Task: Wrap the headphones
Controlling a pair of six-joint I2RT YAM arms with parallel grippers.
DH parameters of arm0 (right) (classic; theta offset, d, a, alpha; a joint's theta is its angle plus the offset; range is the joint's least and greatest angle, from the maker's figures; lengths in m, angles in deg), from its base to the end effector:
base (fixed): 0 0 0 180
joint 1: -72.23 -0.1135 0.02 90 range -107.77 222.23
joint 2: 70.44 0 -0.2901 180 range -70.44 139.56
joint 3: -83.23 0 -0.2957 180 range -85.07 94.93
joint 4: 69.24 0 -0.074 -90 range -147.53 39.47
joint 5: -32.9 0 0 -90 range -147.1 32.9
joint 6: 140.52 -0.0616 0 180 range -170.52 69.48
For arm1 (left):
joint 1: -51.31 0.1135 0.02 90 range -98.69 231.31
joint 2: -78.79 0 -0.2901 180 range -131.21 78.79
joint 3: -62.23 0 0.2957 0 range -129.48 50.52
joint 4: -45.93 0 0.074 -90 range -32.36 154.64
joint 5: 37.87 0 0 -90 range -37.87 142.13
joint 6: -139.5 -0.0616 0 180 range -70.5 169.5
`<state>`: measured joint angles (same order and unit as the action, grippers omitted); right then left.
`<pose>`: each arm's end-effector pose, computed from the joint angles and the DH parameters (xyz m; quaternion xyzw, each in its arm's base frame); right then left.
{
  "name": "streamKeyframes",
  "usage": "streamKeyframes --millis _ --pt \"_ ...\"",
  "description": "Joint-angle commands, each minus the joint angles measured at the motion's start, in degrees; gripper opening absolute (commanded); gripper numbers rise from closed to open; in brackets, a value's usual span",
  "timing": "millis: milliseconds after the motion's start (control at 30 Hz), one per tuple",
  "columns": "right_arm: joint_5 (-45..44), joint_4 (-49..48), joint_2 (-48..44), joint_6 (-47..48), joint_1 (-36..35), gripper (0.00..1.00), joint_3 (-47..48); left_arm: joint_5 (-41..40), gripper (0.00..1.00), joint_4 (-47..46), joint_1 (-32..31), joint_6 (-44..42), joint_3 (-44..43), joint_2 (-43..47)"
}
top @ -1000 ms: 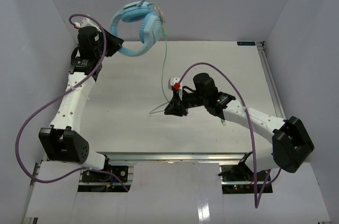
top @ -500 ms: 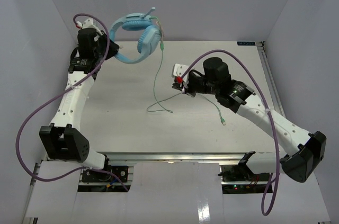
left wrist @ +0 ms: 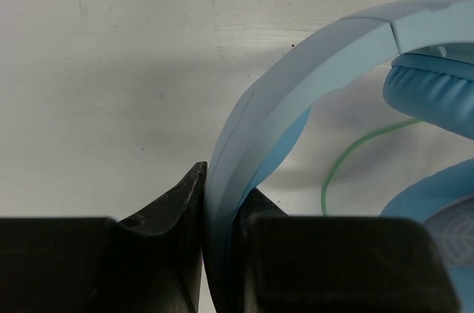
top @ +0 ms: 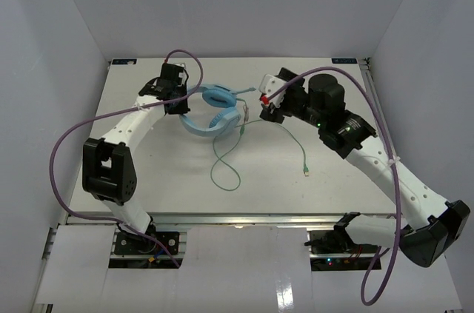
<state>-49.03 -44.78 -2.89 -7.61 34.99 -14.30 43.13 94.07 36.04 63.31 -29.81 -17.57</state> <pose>0.2559 0.2054 0.4354 -0.5251 0.5535 0.0218 0.6461 0.4165 -0.1037 0.2726 -0.0132 0.9441 -0.0086 0.3292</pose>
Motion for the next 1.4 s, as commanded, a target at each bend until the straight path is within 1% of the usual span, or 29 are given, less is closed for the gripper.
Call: streamKeyframes --millis 0,100,133,200,267,333,467,533,633,700,833,967,1000,1067,1133,1200,1233,1267,1367 --pt "30.1 -1.4 -0.4 -22.6 7.4 0.94 -9.3 3.0 0.0 -4.4 1.1 5.1 -9.0 9.2" --pt "34.2 -11.3 0.0 -33.3 7.4 0.93 -18.2 5.1 0.0 -3.8 3.7 9.2 -12.7 11.3" --pt "35.7 -15.3 -0.1 -36.3 7.4 0.93 -19.7 6.5 0.0 -3.9 4.6 10.4 -13.5 12.0" --pt "37.0 -22.3 -0.5 -41.0 7.4 0.92 -23.0 9.0 0.0 -4.8 6.7 13.1 -14.3 14.0" --pt "36.7 -31.8 -1.0 -44.8 7.4 0.9 -27.3 13.2 0.0 -5.6 8.0 15.5 -15.0 15.9" --pt "35.7 -37.2 0.2 -50.3 7.5 0.9 -29.4 15.3 0.0 -5.7 8.4 17.2 -15.8 17.4" --pt "36.5 -51.1 4.8 -58.5 7.8 0.9 -28.4 18.5 0.0 -5.5 8.5 19.2 -16.7 18.9" --pt "37.8 -54.8 6.4 -59.1 7.8 0.9 -26.1 19.5 0.0 -5.3 8.5 19.8 -16.7 20.0" --pt "39.7 -55.7 10.4 -52.3 7.9 0.9 -20.7 20.7 0.0 -5.1 8.5 20.7 -16.4 21.2" --pt "40.4 -56.0 13.0 -49.5 7.9 0.9 -17.3 21.6 0.0 -5.2 8.5 21.3 -16.2 21.9" --pt "41.8 -61.5 17.7 -49.8 6.3 0.9 -14.2 22.9 0.0 -5.1 8.5 21.6 -15.5 23.0" --pt "41.7 -59.9 21.1 -45.7 2.7 0.9 -11.2 23.8 0.0 -5.1 8.4 22.1 -14.2 24.1" --pt "42.6 -61.9 22.0 -47.3 2.3 0.91 -11.2 23.8 0.0 -5.1 8.4 22.2 -14.1 24.2" --pt "46.2 -69.8 24.1 -53.6 1.0 0.93 -12.5 24.1 0.0 -5.2 8.5 22.3 -13.7 24.6" --pt "48.3 -76.0 25.4 -57.4 -0.2 0.96 -14.0 24.3 0.0 -5.2 8.5 22.6 -13.9 24.7" --pt "49.7 -78.1 26.4 -58.6 -2.1 0.98 -14.9 24.8 0.0 -5.3 8.5 23.1 -14.2 24.8" --pt "50.0 -78.4 27.0 -58.8 -2.9 0.97 -15.2 25.1 0.0 -5.4 8.5 23.4 -14.5 24.8" --pt "50.5 -78.9 27.4 -59.0 -3.6 0.93 -15.8 25.2 0.0 -5.5 8.5 23.6 -14.9 24.8" --pt "51.7 -84.7 28.0 -61.0 -5.5 0.78 -18.1 25.0 0.0 -5.7 8.5 24.1 -15.8 24.7"
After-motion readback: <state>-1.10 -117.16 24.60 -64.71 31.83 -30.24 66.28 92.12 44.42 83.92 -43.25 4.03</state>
